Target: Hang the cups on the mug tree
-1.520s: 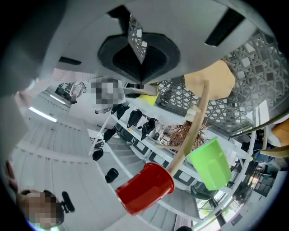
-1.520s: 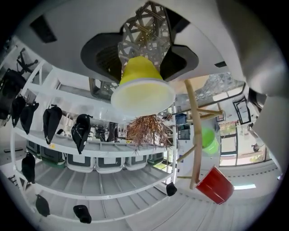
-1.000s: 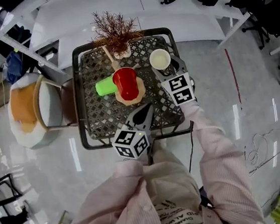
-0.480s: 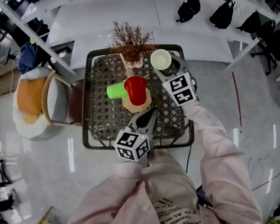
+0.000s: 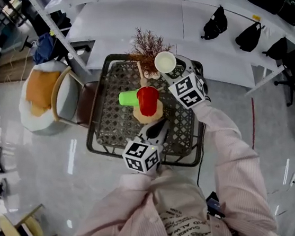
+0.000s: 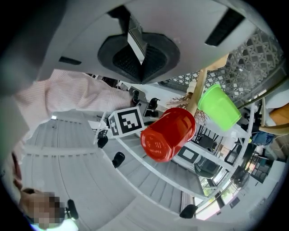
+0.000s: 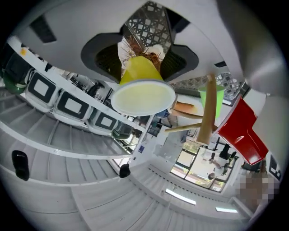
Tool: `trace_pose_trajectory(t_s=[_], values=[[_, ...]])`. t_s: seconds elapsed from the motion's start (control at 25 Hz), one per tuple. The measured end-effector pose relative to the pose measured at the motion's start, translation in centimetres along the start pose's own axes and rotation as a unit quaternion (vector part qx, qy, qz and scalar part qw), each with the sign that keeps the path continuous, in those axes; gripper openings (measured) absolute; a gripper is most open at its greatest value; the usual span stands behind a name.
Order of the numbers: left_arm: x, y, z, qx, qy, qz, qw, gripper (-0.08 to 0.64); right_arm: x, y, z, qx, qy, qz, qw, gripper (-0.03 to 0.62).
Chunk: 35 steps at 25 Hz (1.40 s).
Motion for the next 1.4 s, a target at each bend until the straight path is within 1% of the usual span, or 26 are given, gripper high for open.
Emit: trace_pose_trajectory(t_s=[0.12,0.28,0.44,0.64,0.88,1.2,1.4], values=[[0.0,0.2,-0.2,-0.006,-0.005,0.007,0.9999,-0.002,1.1,0.1,1.1,-0.027,-0.012,0.026,0.999,0.261],[-0.5,0.4,-0.4,-0.01,-0.012,0.016,0.9998,-0.002,2.1,0.8,2.3,-0.072,-0.016,0.049,0.996,0.261],[-0.7,0.5,-0.3,-0.012,-0.012,0.03,0.9994,-0.002,2.9,1.4,3.6,-0.139,-0.022,0.071,0.988,0.261],[-0.8,0.6,-0.4,-0.016,-0.015,0.043,0.9988,-0.002,3.6,2.5,5.2,-0.221,-0.032,0.088,0.971,0.261],[-0.9,0.2,-0.3,-0.019,-0.02,0.048,0.9985,-0.002,3.4,3.5,6.5,-0.305,-0.046,0.101,0.946,0.261],[-1.3,-0.1,-0.3,-0.023,-0.028,0.055,0.9978,-0.002,2.8,4.2,7.3,-0.382,-0.059,0.103,0.916,0.261],[-1.4,-0.1,-0.3,-0.024,-0.031,0.059,0.9975,-0.002,2.4,4.8,7.4,-0.428,-0.069,0.098,0.896,0.261]])
Point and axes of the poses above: the fingertips, and each gripper's own axes: x forward along the fingers, y to its left, z out of its top, the point moved 3 cm from there along -x, backward along the fingers, and after that the axes turned 1 degree about x, right-handed, at the moved point
